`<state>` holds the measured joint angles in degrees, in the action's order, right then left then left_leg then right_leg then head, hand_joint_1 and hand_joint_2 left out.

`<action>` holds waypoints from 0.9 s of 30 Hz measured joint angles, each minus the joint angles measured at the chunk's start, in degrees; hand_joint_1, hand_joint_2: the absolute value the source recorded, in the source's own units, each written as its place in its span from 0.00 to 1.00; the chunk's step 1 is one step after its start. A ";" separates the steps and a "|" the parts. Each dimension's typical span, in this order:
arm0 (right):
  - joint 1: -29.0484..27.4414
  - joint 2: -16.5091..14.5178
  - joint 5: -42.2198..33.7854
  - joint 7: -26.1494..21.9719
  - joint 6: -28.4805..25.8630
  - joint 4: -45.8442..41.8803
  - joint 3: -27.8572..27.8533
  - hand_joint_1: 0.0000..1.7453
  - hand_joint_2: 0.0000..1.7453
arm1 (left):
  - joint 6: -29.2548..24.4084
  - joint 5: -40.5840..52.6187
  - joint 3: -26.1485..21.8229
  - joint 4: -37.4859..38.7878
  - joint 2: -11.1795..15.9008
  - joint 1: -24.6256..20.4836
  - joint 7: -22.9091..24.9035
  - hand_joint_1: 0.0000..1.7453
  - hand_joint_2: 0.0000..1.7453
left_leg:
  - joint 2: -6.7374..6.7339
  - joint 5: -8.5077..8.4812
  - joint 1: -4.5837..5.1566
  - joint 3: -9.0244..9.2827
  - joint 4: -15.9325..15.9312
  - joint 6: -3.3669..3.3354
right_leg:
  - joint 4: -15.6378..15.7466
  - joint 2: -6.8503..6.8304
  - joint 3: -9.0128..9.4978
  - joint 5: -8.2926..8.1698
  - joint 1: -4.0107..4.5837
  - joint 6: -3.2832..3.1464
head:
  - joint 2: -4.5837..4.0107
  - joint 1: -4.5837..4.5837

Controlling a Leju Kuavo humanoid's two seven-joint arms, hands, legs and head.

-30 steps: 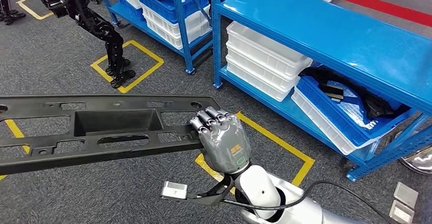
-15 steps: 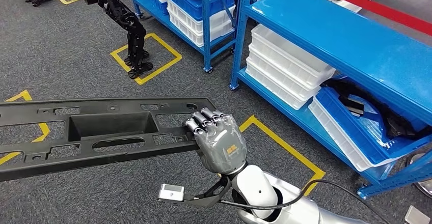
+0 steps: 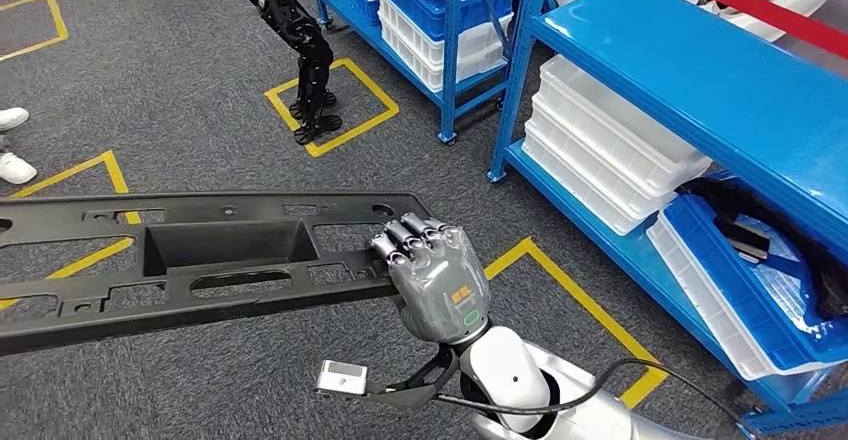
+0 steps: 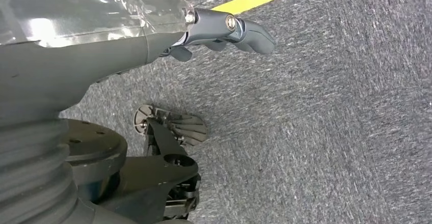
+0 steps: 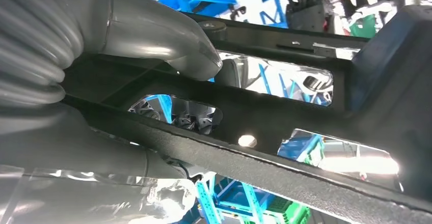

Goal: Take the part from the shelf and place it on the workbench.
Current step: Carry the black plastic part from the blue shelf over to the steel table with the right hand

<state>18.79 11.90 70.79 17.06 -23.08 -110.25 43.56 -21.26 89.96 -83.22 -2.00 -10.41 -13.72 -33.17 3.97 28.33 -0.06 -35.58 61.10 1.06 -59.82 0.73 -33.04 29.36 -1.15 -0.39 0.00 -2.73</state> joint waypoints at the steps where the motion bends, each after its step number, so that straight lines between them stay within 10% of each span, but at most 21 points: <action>1: 0.03 -0.08 0.01 -0.01 -0.01 0.00 -0.01 1.00 1.00 | -0.01 0.00 -0.01 0.01 0.05 -0.03 -0.02 0.00 1.00 | -1.08 1.37 0.01 -1.00 2.40 0.33 | 0.11 -0.54 0.15 0.01 -0.07 -0.28 | 0.00 0.25; 5: -0.05 -0.17 0.03 -0.02 -0.02 0.00 -0.04 1.00 1.00 | -0.01 0.00 -0.01 0.01 0.07 0.03 -0.02 0.00 1.00 | -3.37 5.73 -0.27 -6.89 14.27 0.95 | 0.09 -2.76 0.37 0.36 0.26 -0.80 | 0.00 0.72; 10: 0.01 -0.33 0.02 -0.04 -0.02 0.00 -0.19 1.00 1.00 | -0.01 0.00 -0.01 0.01 0.19 0.08 0.15 0.00 1.00 | -5.87 -1.21 0.42 0.10 -0.37 -0.37 | 0.12 -4.85 1.26 1.12 0.51 -0.25 | 0.00 0.69; 15: 0.20 -0.45 -0.24 -0.22 -0.01 0.00 -0.31 1.00 1.00 | -0.16 0.00 -0.01 0.01 0.35 0.40 0.18 0.00 1.00 | -4.84 -1.71 0.50 0.96 -2.80 -1.62 | -0.13 -4.90 1.68 2.10 0.57 1.02 | 0.00 0.64; 20: 0.19 -0.46 -0.49 -0.34 -0.01 0.07 -0.39 1.00 1.00 | -0.23 0.00 0.01 0.03 0.35 0.44 0.17 0.00 1.00 | -2.66 -1.91 0.28 1.43 -3.32 -2.50 | -14.83 -0.97 -5.57 8.70 0.46 1.34 | 0.00 0.10; 24: 0.22 -0.42 -0.54 -0.42 0.00 0.16 -0.40 1.00 1.00 | -0.29 0.00 0.01 0.05 0.36 0.43 0.16 0.00 1.00 | -0.12 -1.47 0.17 1.53 -2.67 -2.13 | -5.40 0.51 -2.22 1.62 0.18 1.17 | 0.00 -0.07; 27: 0.28 -0.45 -0.55 -0.45 -0.02 0.21 -0.43 1.00 1.00 | -0.31 0.00 -0.01 0.05 0.37 0.45 0.15 0.00 1.00 | 1.14 -1.27 0.09 0.89 -1.94 -1.38 | -0.49 1.93 -0.32 0.25 0.25 0.89 | 0.00 -0.15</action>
<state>19.07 11.44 70.24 16.61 -23.10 -110.04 43.13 -21.57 89.96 -83.23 -1.95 -10.04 -13.27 -33.03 5.12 27.06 0.02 -34.69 59.16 -0.32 -60.31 2.67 -33.36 29.60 -0.90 0.49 0.00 -2.88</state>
